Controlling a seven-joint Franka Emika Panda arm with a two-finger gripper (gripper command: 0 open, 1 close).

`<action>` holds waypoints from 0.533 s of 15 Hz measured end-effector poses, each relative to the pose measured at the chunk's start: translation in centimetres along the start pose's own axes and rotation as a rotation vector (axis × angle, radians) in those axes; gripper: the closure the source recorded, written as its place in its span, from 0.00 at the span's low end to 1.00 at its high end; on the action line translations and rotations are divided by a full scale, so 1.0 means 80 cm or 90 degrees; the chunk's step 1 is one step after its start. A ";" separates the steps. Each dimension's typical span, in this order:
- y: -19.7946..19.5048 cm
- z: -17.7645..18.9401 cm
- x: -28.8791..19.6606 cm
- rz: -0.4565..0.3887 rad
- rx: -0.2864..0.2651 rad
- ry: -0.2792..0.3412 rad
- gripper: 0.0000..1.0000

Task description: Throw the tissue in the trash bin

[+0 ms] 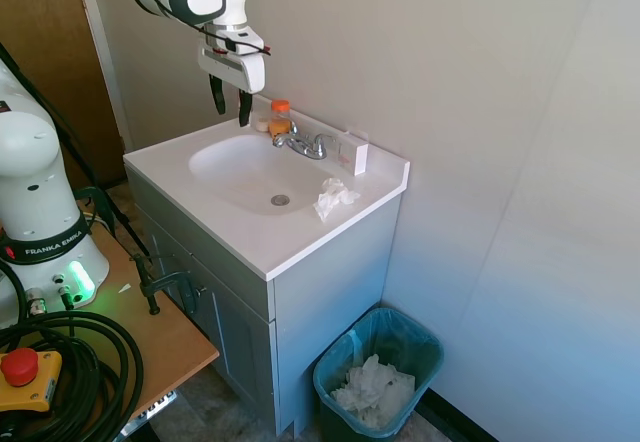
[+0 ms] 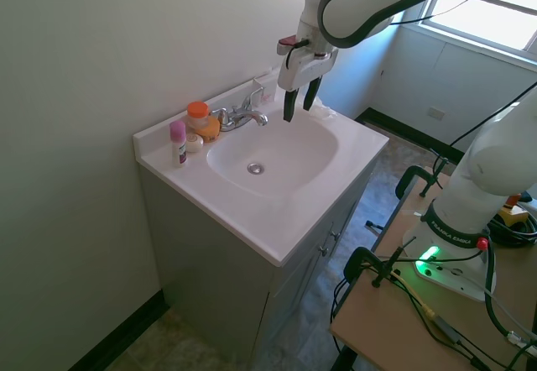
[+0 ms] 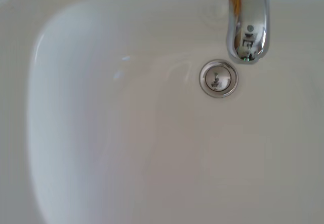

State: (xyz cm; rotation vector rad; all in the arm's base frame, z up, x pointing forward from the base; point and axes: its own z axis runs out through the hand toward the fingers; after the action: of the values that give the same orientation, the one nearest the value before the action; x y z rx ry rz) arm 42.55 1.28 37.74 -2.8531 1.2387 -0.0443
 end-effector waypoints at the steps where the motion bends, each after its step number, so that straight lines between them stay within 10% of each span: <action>1: 0.000 0.000 0.000 0.000 0.000 0.000 0.00; 8: 0.104 -0.042 0.120 0.165 0.023 0.059 0.00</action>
State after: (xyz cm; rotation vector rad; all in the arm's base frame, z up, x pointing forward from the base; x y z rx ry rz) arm 42.95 -11.46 40.90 -2.6625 1.5968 -0.1908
